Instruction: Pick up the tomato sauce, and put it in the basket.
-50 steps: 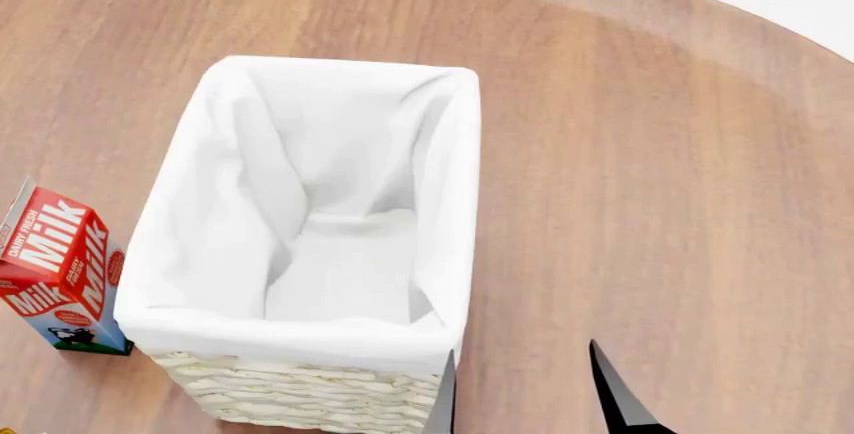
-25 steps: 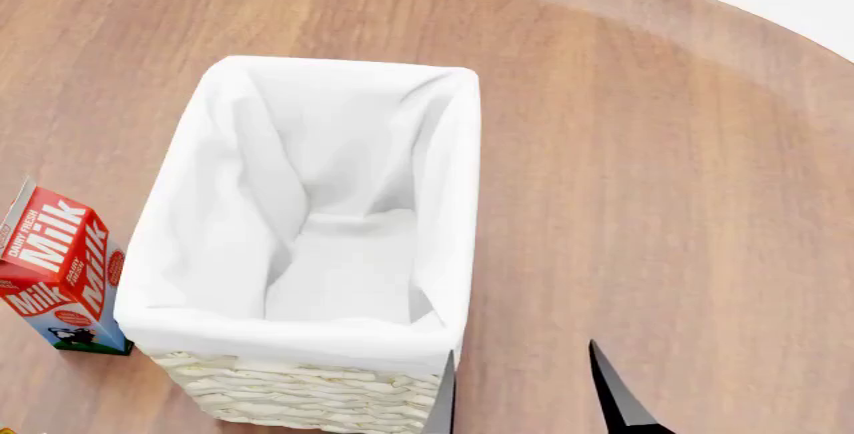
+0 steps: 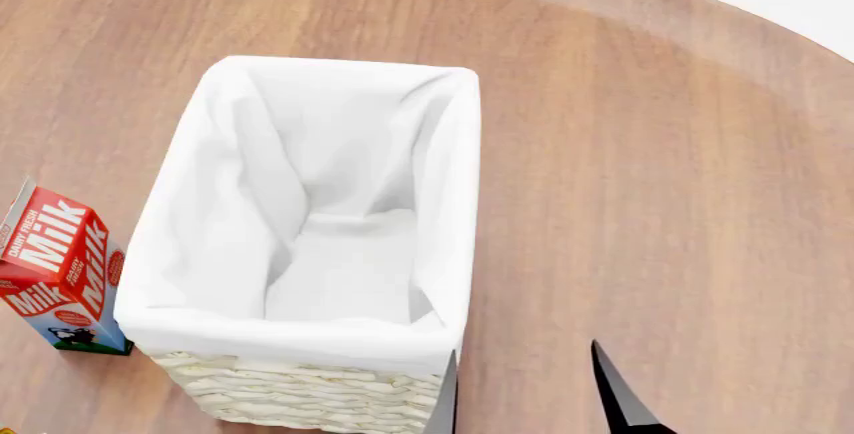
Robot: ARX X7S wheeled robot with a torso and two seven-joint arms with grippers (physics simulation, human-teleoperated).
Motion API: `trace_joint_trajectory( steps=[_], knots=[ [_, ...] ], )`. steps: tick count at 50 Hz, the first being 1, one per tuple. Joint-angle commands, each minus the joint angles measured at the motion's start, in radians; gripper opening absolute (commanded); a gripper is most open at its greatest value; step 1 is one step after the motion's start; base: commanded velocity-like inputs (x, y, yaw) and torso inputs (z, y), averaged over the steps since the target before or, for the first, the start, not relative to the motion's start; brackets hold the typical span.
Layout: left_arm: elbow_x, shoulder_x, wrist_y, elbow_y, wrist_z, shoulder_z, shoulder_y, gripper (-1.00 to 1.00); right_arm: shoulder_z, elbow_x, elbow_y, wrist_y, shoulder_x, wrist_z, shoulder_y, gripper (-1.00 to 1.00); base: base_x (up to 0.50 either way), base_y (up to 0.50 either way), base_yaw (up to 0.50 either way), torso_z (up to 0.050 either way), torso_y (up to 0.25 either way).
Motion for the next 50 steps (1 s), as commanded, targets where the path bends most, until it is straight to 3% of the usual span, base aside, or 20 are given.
trace_joint_trajectory(
  steps=[1, 28, 50],
  knots=[
    [0.016, 0.017, 0.087, -0.006, 0.068, -0.036, 0.08, 1.0, 0.02, -0.026, -0.012, -0.003, -0.016, -0.024, -0.002, 1.0, 0.0, 0.0, 0.0, 0.0, 0.0],
    [0.062, 0.05, 0.157, -0.073, 0.087, 0.003, 0.134, 1.0, 0.007, -0.026, -0.015, 0.001, -0.012, -0.016, 0.004, 1.0, 0.0, 0.0, 0.0, 0.0, 0.0],
    [0.089, 0.068, 0.169, -0.158, 0.096, 0.031, 0.078, 1.0, 0.003, -0.022, -0.018, 0.0, -0.007, -0.01, 0.006, 1.0, 0.0, 0.0, 0.0, 0.0, 0.0]
  ],
)
